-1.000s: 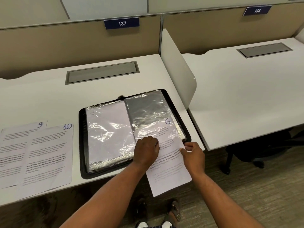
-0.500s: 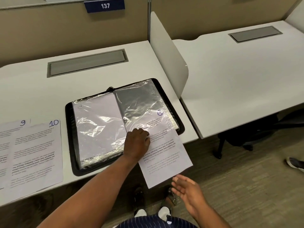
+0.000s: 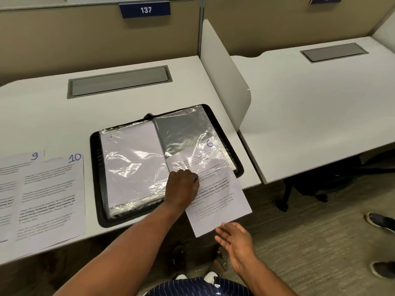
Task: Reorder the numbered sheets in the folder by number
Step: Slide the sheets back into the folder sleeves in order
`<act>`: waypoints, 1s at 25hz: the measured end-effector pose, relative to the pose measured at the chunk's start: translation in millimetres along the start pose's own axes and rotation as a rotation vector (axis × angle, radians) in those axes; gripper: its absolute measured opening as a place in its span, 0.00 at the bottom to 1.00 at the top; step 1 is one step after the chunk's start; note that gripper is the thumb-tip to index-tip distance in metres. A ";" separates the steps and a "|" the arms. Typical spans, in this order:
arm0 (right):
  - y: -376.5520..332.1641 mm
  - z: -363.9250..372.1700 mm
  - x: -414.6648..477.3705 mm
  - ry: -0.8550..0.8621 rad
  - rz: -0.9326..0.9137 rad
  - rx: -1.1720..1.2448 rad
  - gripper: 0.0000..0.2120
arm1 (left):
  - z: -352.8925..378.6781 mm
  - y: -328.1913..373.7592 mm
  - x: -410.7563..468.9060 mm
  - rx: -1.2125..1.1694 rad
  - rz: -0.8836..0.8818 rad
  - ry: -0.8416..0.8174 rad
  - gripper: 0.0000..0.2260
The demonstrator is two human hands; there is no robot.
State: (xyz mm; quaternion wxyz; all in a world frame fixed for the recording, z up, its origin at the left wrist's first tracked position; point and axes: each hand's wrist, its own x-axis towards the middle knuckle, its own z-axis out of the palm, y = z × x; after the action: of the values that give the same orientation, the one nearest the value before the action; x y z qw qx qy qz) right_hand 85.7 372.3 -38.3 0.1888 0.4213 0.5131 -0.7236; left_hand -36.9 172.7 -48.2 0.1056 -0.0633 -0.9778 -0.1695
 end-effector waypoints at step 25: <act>-18.5 33.5 6.1 -0.008 0.029 -0.092 0.10 | -0.8 1.1 1.5 0.041 0.012 -0.045 0.03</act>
State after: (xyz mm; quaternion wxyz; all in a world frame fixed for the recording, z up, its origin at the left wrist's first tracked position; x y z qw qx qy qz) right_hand 55.2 350.6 -28.5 0.2207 0.4167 0.5389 -0.6980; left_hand -38.0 173.6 -46.8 0.0860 -0.0709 -0.9828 -0.1472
